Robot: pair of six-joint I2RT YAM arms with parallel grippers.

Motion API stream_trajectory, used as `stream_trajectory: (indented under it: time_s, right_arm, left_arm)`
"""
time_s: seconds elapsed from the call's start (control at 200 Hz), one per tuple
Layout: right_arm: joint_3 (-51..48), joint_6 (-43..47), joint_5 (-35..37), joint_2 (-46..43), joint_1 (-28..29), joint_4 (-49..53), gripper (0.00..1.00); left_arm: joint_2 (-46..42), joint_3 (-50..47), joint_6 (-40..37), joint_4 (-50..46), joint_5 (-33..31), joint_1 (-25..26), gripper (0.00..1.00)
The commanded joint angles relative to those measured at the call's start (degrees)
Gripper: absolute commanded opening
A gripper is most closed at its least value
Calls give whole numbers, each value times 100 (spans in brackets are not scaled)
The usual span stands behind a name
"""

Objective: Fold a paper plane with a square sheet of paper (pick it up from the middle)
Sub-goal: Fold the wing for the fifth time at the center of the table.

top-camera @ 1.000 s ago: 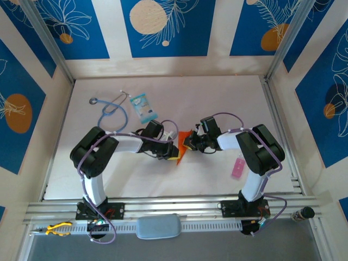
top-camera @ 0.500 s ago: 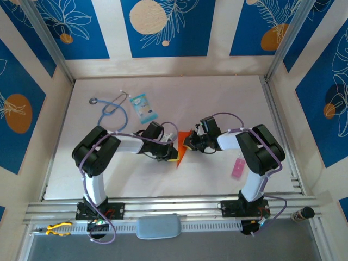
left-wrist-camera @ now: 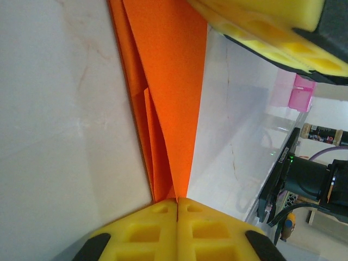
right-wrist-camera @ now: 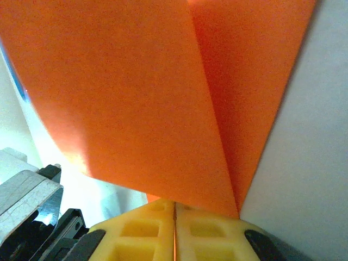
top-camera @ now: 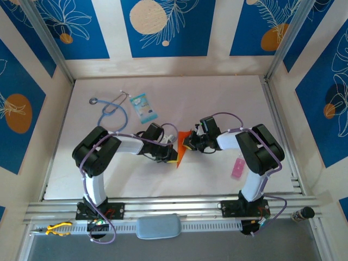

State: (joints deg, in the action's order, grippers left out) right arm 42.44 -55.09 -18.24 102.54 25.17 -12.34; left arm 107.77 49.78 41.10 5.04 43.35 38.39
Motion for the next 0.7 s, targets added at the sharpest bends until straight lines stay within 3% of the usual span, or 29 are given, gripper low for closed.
stream_trajectory:
  time_s: [0.0, 0.175, 0.695]
  right_arm:
    - [-1, 56, 231, 266, 91, 434, 8]
    - [18, 52, 245, 267, 94, 458, 9]
    - [-24, 60, 263, 267, 94, 474, 9]
  left_arm:
    - [-1, -61, -164, -479, 60, 107, 13]
    - [-38, -64, -225, -555, 64, 111, 15]
    - [131, -50, -468, -1043, -90, 173, 4]
